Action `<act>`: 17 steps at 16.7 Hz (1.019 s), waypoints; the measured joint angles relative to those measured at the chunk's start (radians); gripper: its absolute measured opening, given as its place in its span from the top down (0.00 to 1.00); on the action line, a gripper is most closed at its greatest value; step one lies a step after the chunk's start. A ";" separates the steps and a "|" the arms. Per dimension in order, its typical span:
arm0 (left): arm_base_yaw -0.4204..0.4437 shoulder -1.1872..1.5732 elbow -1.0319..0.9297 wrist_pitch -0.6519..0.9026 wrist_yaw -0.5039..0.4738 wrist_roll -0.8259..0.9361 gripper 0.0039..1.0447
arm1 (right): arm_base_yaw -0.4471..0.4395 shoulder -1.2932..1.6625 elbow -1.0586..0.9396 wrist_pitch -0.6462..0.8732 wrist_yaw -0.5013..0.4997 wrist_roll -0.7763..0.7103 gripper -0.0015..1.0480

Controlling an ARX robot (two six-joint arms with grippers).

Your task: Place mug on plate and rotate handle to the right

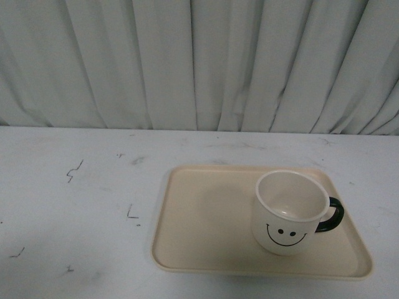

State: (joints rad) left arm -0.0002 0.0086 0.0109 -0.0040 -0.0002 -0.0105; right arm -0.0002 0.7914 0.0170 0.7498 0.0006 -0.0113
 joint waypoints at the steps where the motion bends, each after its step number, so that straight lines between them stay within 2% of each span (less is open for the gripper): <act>1: 0.000 0.000 0.000 0.000 0.000 0.000 0.06 | 0.000 -0.055 0.000 -0.035 0.001 0.000 0.98; 10: 0.000 0.000 0.000 0.000 0.000 0.000 0.06 | 0.000 -0.432 -0.005 -0.387 0.000 0.000 0.98; 17: 0.000 0.000 0.000 0.000 0.000 0.000 0.06 | 0.000 -0.536 -0.005 -0.493 0.000 0.000 0.98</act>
State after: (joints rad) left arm -0.0002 0.0086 0.0109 -0.0040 -0.0002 -0.0105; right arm -0.0002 0.2554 0.0116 0.2569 0.0010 -0.0113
